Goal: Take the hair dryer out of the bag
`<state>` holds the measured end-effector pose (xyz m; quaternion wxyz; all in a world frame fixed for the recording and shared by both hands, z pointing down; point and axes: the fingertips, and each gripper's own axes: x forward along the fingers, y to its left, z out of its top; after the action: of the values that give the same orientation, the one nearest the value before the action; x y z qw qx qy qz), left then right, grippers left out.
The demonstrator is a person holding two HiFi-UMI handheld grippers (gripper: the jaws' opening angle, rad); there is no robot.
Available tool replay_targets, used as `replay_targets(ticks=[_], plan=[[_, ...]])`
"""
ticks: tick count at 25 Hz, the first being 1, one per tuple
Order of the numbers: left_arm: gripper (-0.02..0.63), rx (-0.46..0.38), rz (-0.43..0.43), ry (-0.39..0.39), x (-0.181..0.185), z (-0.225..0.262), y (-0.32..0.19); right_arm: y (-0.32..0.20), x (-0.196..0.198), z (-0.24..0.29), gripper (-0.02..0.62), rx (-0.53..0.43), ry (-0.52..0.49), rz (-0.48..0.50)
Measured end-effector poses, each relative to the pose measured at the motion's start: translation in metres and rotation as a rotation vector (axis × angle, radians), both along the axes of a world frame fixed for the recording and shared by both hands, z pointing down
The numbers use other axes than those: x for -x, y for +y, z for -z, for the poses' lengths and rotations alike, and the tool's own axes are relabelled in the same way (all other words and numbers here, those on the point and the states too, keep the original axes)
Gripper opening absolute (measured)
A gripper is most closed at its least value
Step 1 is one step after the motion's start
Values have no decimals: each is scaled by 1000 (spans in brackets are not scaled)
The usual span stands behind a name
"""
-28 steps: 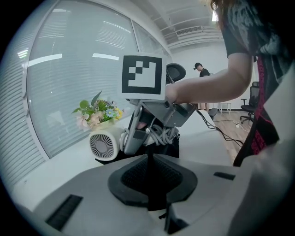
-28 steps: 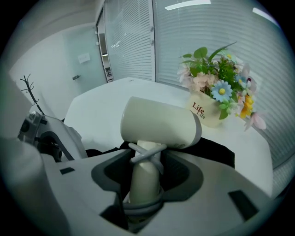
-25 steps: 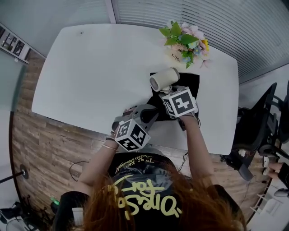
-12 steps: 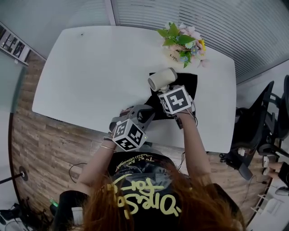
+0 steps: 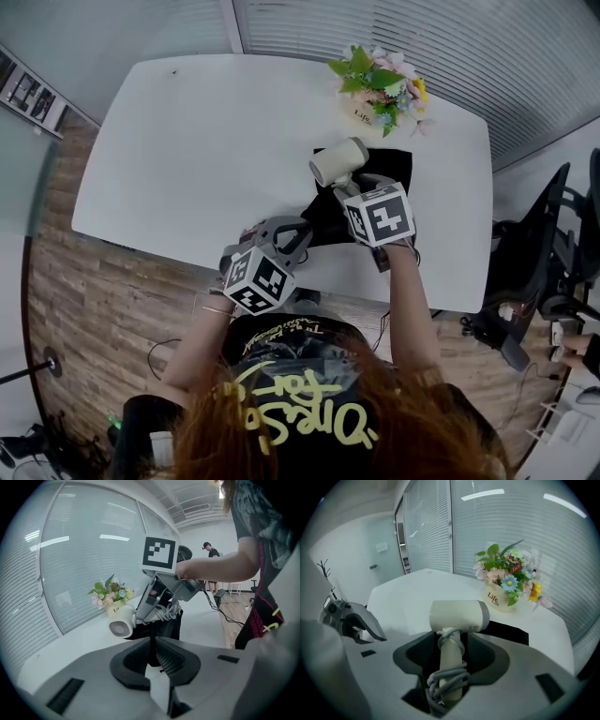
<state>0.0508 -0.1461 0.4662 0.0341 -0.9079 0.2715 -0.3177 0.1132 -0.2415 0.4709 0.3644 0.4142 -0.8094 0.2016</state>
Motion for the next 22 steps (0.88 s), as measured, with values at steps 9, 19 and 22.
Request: replay_targets(ticks=[9, 19, 22], plan=[[32, -8, 43, 58, 7, 16, 0, 17, -11, 16, 207, -56, -42, -21], [32, -46, 51, 113, 2, 42, -8, 31, -17, 37, 207, -134, -84, -35], [32, -56, 51, 120, 0, 49, -12, 36, -20, 43, 207, -159, -87, -34]])
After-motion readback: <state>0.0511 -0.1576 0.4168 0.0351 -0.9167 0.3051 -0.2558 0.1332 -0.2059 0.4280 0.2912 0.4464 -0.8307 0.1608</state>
